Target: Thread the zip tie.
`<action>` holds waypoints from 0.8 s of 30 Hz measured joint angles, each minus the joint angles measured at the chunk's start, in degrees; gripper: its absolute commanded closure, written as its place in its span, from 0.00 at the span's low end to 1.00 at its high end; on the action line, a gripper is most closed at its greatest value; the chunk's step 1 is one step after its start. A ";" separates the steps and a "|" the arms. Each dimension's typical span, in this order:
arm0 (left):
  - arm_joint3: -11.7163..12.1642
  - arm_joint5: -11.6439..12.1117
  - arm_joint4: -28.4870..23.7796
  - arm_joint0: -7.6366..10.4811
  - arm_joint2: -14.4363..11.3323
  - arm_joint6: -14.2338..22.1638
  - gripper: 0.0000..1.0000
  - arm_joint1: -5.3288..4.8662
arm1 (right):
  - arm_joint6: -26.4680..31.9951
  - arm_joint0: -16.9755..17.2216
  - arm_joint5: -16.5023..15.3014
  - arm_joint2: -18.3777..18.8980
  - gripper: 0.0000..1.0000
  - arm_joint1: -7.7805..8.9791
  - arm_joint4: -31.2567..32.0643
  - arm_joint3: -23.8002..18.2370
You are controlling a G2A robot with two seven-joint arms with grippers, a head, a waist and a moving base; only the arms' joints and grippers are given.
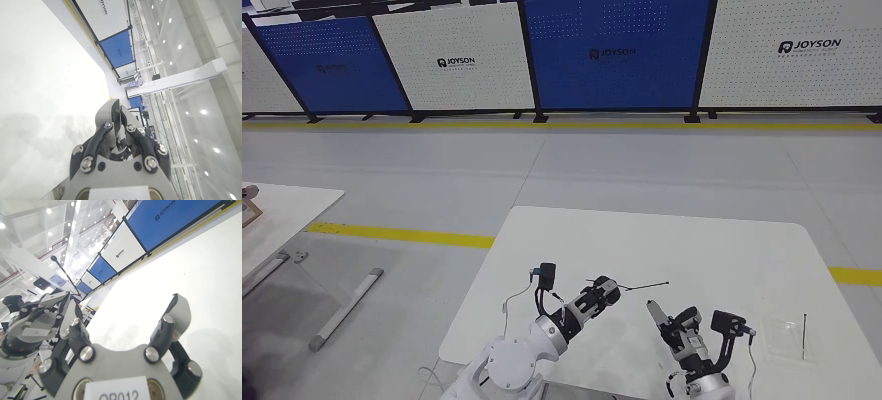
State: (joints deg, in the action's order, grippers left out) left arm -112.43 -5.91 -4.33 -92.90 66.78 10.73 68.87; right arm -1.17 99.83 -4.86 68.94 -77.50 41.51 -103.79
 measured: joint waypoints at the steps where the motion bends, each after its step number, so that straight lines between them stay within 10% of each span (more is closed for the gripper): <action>1: 0.00 0.00 0.00 0.00 0.00 0.00 1.00 0.00 | 0.00 0.00 0.00 0.00 0.00 0.00 0.01 0.00; 14: 0.00 -0.01 0.00 0.00 0.00 0.00 1.00 0.00 | 2.30 -0.55 -0.03 1.02 0.00 0.48 3.77 -0.44; 24: 0.00 -0.01 0.00 0.00 0.00 0.00 1.00 0.00 | 6.13 -1.48 10.99 -0.66 0.00 0.82 21.98 -3.70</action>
State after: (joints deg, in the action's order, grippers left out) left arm -112.43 -5.92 -4.34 -92.90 66.78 10.74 68.87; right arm 4.96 98.36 6.13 68.27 -76.68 63.49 -107.49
